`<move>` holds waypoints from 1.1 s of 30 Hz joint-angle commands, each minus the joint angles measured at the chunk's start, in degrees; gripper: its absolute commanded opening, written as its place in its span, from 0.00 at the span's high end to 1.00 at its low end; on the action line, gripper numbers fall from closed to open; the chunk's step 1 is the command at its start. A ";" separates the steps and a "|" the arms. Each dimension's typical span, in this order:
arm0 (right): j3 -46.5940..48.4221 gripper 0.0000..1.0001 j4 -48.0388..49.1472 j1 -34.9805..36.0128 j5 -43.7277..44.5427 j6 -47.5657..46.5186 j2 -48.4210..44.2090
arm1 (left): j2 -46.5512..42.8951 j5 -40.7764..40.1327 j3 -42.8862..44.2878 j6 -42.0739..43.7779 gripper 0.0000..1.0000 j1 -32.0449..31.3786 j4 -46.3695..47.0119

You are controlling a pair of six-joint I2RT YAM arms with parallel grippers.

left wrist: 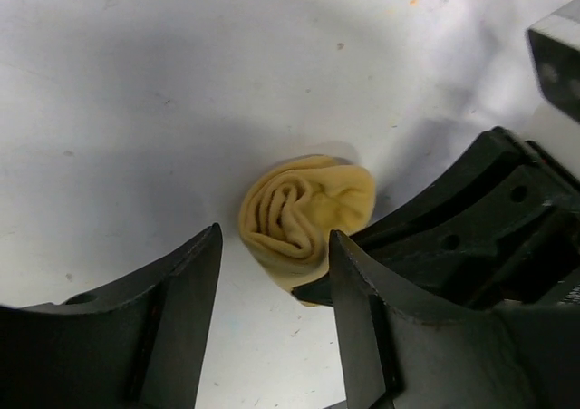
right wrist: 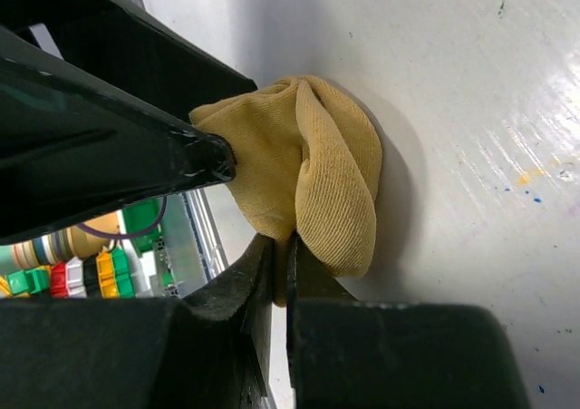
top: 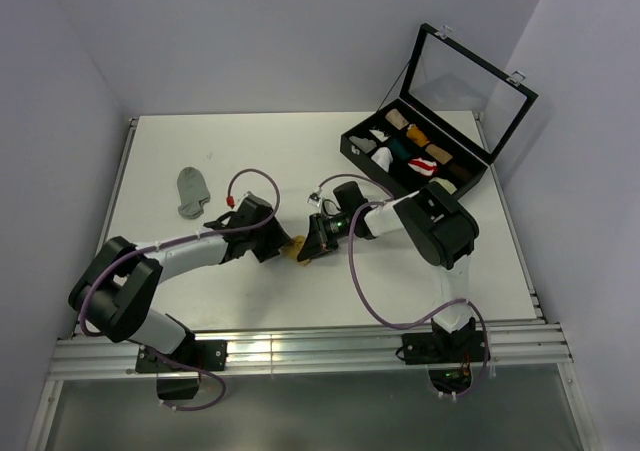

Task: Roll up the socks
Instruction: Roll the sock at the center of the board.

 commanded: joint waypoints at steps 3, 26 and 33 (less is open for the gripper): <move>2.84 1.00 -4.32 -0.48 2.06 0.30 2.18 | -0.90 0.58 -1.96 -1.88 0.45 0.00 2.28; -2.52 0.62 -11.53 6.72 37.97 -14.18 -21.60 | 11.40 1.80 9.44 2.94 0.93 0.35 -8.97; -5.86 0.57 -8.37 18.85 61.46 -22.37 -27.70 | 14.66 2.69 13.94 6.11 0.94 0.35 -11.87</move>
